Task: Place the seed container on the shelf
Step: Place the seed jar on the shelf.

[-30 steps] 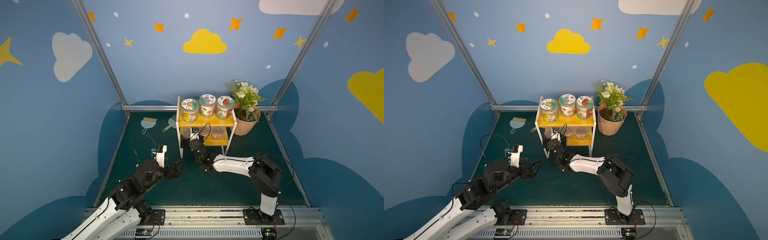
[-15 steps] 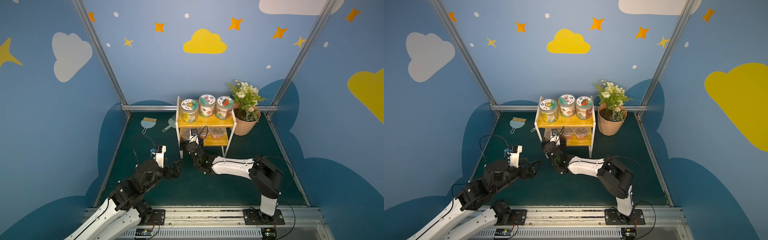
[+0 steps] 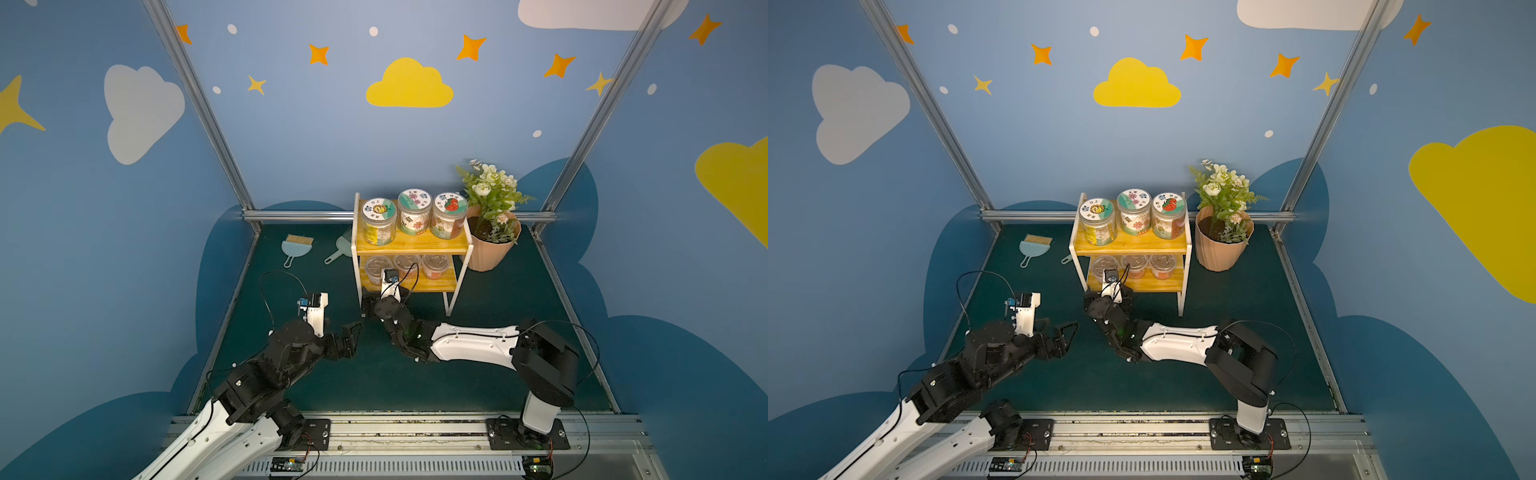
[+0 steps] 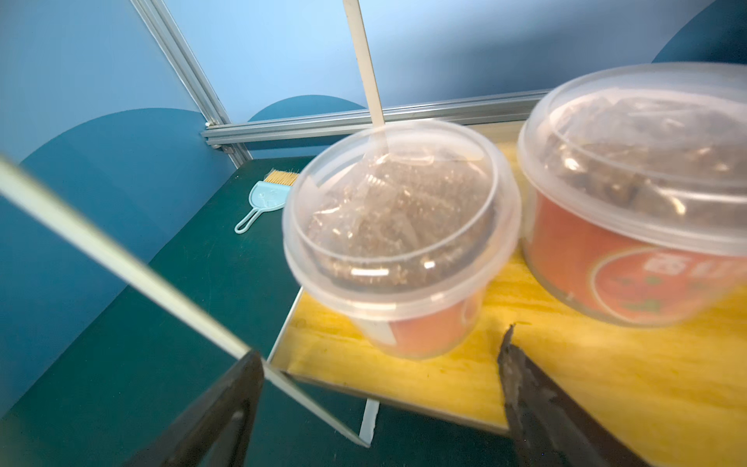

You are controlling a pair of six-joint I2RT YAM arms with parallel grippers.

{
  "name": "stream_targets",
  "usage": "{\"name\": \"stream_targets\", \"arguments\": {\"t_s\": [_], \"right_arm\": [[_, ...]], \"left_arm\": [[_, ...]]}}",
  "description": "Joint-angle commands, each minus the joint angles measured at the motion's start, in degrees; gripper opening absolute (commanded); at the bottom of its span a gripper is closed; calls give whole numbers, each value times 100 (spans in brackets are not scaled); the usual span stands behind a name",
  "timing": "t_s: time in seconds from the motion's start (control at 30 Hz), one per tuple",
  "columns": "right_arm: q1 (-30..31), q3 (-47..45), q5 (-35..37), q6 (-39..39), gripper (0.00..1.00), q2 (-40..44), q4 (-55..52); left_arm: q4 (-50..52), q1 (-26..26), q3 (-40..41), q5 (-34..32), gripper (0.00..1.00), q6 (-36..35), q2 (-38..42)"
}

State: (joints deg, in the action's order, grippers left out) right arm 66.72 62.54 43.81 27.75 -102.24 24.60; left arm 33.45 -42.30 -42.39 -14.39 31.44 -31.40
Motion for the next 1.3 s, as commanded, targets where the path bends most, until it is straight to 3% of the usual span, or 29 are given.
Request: {"name": "stream_targets", "arguments": {"t_s": [0.0,0.13,0.23,0.5,0.87,1.27], "right_arm": [[93,-234,-44,307,83,299,-297],[165,-510,4,448,70,563,-377],[118,-686,-84,484,55,712,-230],[-403,-515,-1183,470,37,817,-89],[-647,-338,-1799,655,32,617,489],[-643,-467,-1706,943,30,557,988]], "left_arm": [[160,46,-173,-108,100,95,-66],[204,92,-178,-120,100,377,-160],[278,109,-187,-111,100,588,-258],[31,109,3,78,100,802,-333],[19,108,4,81,100,750,-464],[20,108,191,69,100,816,-288]]}}
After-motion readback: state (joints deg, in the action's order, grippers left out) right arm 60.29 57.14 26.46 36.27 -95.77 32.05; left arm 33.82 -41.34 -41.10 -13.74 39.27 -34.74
